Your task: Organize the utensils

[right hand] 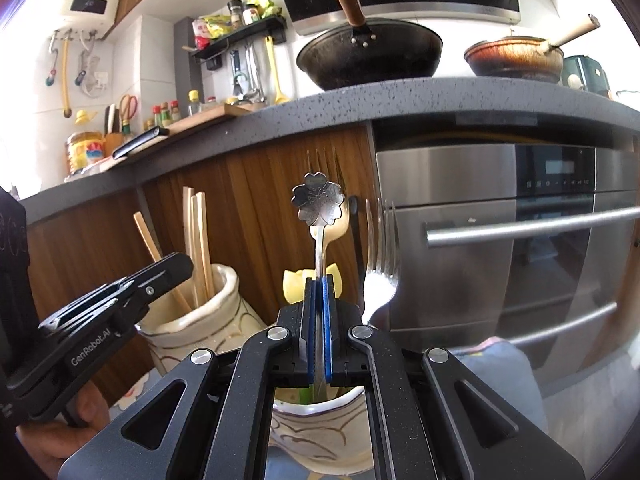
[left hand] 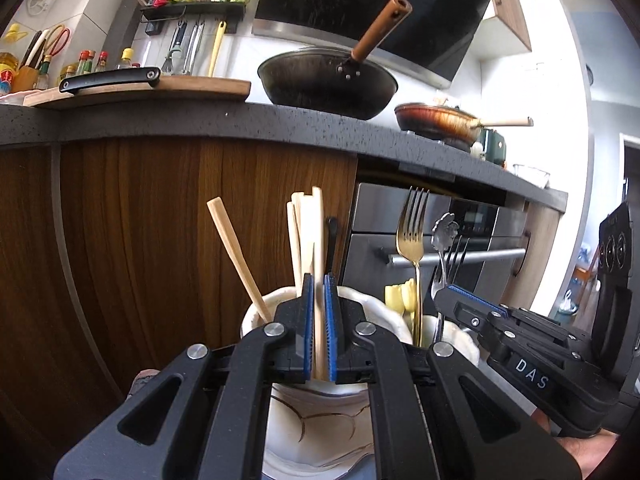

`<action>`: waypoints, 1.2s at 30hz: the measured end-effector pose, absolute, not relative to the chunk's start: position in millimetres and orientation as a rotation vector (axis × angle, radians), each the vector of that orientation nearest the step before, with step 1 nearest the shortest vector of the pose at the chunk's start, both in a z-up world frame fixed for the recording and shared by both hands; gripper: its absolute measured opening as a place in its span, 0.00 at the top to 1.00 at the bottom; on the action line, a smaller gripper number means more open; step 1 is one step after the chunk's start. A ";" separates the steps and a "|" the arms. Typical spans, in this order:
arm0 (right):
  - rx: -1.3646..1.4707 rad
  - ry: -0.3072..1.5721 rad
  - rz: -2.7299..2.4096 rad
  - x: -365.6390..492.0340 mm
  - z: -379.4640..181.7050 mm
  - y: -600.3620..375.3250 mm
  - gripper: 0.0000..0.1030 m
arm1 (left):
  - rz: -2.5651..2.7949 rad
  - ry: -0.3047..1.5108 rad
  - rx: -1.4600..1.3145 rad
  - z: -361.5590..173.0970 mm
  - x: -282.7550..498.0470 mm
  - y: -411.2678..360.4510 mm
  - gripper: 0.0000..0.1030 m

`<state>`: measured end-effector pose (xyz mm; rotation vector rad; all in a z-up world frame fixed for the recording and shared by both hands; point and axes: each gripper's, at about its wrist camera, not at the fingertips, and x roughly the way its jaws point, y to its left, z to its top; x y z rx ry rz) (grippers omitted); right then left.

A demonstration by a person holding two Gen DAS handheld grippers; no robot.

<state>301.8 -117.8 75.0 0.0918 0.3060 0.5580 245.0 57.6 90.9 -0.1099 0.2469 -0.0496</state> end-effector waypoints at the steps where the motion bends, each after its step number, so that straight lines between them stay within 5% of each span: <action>1: 0.090 0.311 0.558 303.0 73.7 -116.8 0.96 | -0.049 0.253 -0.104 91.1 245.4 56.8 0.95; 15: 0.067 0.288 0.555 296.8 71.6 -114.8 0.91 | -0.052 0.224 -0.095 96.9 236.6 56.1 0.90; 19: 0.077 0.243 0.542 288.9 74.8 -121.0 0.68 | -0.053 0.194 -0.090 99.2 227.7 55.7 0.74; 27: 0.049 0.185 0.530 269.6 75.8 -129.9 0.65 | -0.042 0.135 -0.059 99.5 201.3 55.6 0.58; 32: 0.040 0.152 0.520 258.4 73.4 -136.4 0.34 | -0.041 0.106 -0.050 89.2 184.6 55.9 0.31; 34: 0.035 0.144 0.515 254.5 72.2 -137.9 0.27 | -0.023 0.092 -0.033 84.5 179.2 55.8 0.17; 36: 0.036 0.138 0.515 248.9 70.0 -140.8 0.24 | -0.019 0.088 -0.029 81.0 175.1 57.6 0.14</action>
